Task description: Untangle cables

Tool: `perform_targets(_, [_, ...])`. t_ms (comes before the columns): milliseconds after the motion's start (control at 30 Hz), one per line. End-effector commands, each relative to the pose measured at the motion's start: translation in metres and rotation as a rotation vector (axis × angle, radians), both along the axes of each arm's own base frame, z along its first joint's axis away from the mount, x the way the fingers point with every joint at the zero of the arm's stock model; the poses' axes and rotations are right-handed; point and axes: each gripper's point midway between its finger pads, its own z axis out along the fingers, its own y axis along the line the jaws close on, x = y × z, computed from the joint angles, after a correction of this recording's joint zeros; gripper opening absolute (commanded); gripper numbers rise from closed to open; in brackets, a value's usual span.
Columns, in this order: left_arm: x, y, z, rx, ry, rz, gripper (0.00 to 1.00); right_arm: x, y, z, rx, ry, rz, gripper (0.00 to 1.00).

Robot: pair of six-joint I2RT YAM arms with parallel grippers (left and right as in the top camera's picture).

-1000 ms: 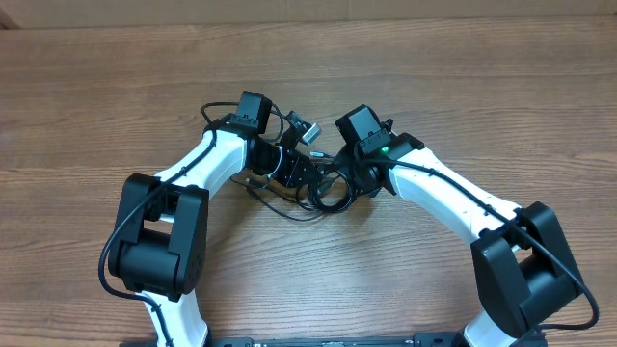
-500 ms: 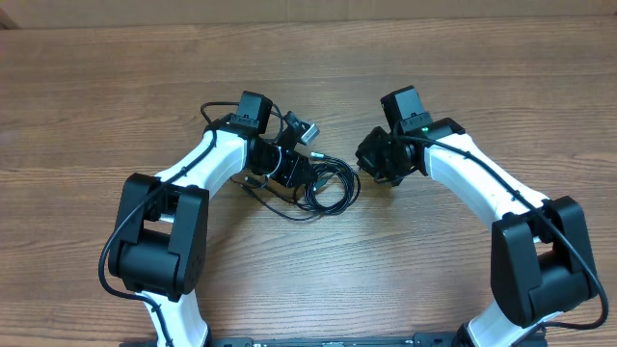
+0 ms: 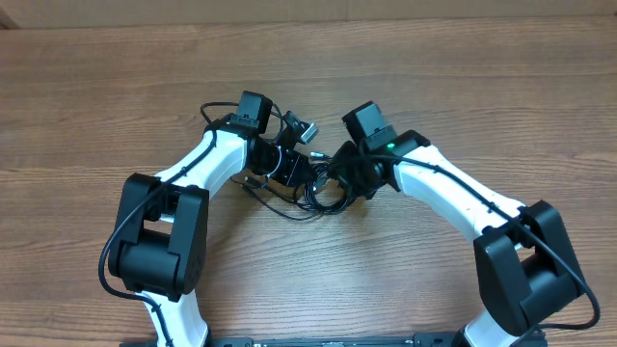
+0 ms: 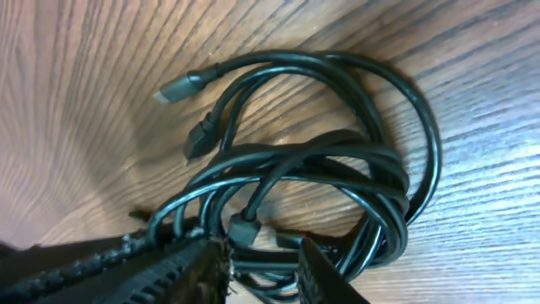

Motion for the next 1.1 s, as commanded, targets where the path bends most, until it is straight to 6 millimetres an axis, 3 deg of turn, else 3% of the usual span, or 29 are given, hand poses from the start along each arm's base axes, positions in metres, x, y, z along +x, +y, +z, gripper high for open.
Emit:
perform_targets(0, [0.006,-0.003,0.005,-0.007,-0.011,0.007,0.04,0.004,-0.010,-0.008,-0.097,-0.022,-0.137,0.24])
perform_targets(233, [0.006,-0.003,0.005,-0.007,-0.011,0.007,0.04,0.005,0.002,-0.006,-0.120,-0.077,-0.160,0.22])
perform_targets(600, [0.006,-0.003,0.005,-0.007,-0.012,0.007,0.04,0.005,0.004,-0.007,-0.131,-0.086,-0.156,0.16])
perform_targets(1067, [0.006,-0.003,0.005,-0.007,-0.011,0.007,0.04,0.007,0.011,-0.042,-0.158,-0.055,-0.142,0.16])
